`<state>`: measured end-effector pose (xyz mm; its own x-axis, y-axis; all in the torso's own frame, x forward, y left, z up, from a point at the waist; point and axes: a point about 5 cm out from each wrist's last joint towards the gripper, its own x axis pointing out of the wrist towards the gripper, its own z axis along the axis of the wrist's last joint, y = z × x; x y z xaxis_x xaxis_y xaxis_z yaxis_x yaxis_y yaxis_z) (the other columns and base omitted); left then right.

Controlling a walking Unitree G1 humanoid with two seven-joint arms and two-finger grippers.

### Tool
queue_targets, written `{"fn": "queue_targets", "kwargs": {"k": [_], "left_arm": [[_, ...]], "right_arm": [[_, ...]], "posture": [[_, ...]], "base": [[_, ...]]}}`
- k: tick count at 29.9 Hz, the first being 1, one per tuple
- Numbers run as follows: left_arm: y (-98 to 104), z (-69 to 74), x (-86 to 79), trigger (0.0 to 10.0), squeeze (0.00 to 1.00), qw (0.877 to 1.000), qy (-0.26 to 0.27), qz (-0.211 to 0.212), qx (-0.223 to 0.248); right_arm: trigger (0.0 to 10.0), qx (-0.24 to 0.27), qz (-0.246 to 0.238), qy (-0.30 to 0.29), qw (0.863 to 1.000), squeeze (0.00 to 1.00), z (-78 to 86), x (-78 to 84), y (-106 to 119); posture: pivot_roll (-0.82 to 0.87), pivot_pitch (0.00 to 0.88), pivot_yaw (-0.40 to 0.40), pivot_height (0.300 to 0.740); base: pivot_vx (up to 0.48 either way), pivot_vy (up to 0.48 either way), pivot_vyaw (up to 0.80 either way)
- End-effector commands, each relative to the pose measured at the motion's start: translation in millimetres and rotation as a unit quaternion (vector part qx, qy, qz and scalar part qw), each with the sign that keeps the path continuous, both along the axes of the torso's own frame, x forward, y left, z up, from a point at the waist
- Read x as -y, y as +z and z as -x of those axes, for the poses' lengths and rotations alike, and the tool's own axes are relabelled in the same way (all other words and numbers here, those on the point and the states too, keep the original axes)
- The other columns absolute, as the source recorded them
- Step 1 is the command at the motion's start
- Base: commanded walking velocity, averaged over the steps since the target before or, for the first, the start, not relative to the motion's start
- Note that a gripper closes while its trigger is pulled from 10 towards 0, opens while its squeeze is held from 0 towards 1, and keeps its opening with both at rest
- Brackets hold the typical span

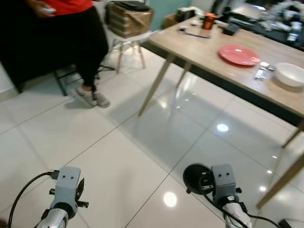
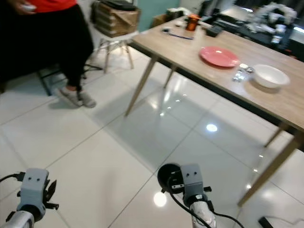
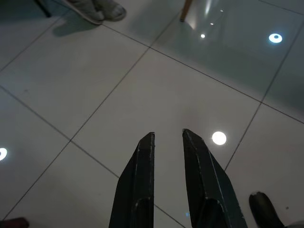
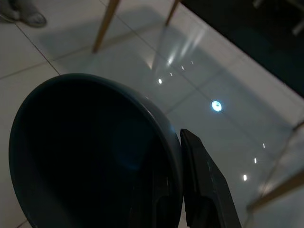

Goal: Setting the table

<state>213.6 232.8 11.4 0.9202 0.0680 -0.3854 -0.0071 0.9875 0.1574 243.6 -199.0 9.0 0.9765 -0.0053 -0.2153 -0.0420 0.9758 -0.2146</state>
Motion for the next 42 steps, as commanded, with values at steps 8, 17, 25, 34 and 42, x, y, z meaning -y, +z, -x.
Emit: {"fn": "queue_targets", "kwargs": {"k": [8,17,25,34,42], "left_arm": [[10.5,-5.9,-0.2,10.0,0.00,1.000,0.012,0.010,0.019],[48.9,-30.6,8.6,10.0,0.00,0.996,0.013,0.017,0.091],[74.7,-43.6,16.4,10.0,0.00,0.990,0.014,0.022,0.135],[87.1,-49.7,10.6,10.0,0.00,0.986,0.047,0.010,0.157],[86.3,-48.4,10.3,10.0,0.00,0.987,0.048,0.008,0.154]], "right_arm": [[8.0,0.019,-0.017,-0.002,1.000,0.00,-5.8,-5.3,8.3],[7.8,0.089,-0.047,0.007,0.995,0.00,-27.5,-20.6,44.0],[7.6,0.127,-0.070,0.010,0.989,0.00,-38.2,-29.5,69.2],[10.0,0.139,-0.087,0.025,0.986,0.00,-39.1,-40.6,79.0],[10.0,0.131,-0.086,0.022,0.987,0.00,-38.9,-40.6,78.1]], "posture": [[-0.02,0.054,0.016,0.740],[-0.02,0.059,0.020,0.740],[-0.01,0.060,0.020,0.740],[0.00,0.057,0.019,0.740],[0.00,0.052,0.019,0.740]], "base": [[0.000,0.000,-0.80],[0.000,0.000,-0.80],[0.000,0.000,-0.80],[0.377,0.000,-0.53],[0.472,0.000,0.00]]}}
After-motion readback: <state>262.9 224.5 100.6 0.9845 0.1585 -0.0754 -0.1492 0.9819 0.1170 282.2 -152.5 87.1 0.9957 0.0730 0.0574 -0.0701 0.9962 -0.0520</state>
